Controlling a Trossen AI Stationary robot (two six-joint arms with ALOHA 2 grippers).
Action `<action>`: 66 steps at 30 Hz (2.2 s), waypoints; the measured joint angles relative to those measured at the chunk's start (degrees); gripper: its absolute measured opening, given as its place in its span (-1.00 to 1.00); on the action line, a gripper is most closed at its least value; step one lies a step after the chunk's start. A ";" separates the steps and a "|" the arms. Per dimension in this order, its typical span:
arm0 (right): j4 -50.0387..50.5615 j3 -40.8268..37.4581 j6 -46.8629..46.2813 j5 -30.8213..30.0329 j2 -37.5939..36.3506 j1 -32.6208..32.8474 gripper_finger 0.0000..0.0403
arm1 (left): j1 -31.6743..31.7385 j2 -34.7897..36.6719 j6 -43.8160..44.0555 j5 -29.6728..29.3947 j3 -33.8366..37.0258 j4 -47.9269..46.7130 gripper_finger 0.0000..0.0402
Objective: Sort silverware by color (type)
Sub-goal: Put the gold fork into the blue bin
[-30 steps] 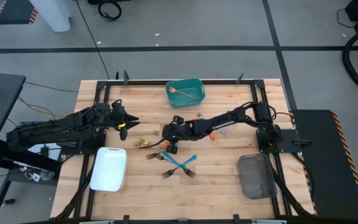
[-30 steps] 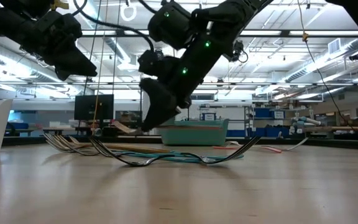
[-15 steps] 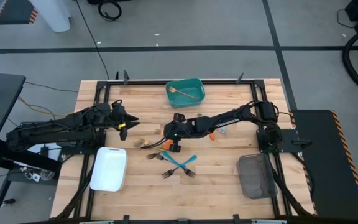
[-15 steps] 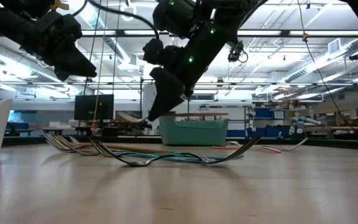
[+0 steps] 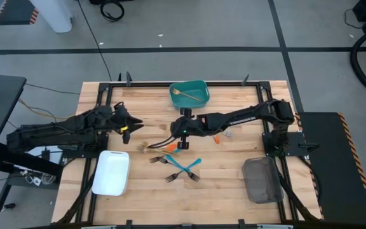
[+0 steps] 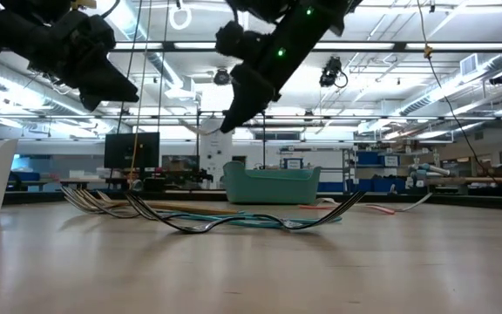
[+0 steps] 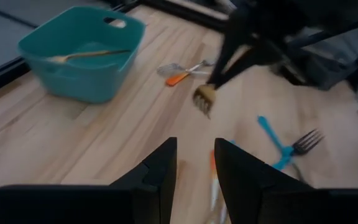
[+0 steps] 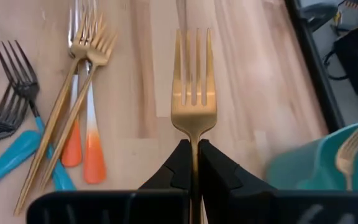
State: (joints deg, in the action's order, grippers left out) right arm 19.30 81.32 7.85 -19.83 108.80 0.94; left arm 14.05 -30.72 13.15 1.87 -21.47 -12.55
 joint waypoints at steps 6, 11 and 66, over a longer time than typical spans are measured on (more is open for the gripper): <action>1.79 0.00 6.80 0.85 -2.89 -2.03 -0.90 | -3.49 0.02 -0.18 0.02 0.00 5.23 -0.42; 1.80 -0.74 12.77 4.74 -4.02 -5.29 -0.89 | -5.24 0.02 0.15 0.02 0.00 5.39 -0.42; -34.44 -15.08 11.40 29.02 -3.92 -32.87 -0.89 | -11.35 -0.02 2.08 -5.31 0.00 7.70 -0.42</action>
State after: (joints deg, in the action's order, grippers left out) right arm -15.14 66.23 19.24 9.19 104.88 -31.93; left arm 2.70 -30.74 15.22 -3.44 -21.47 -4.84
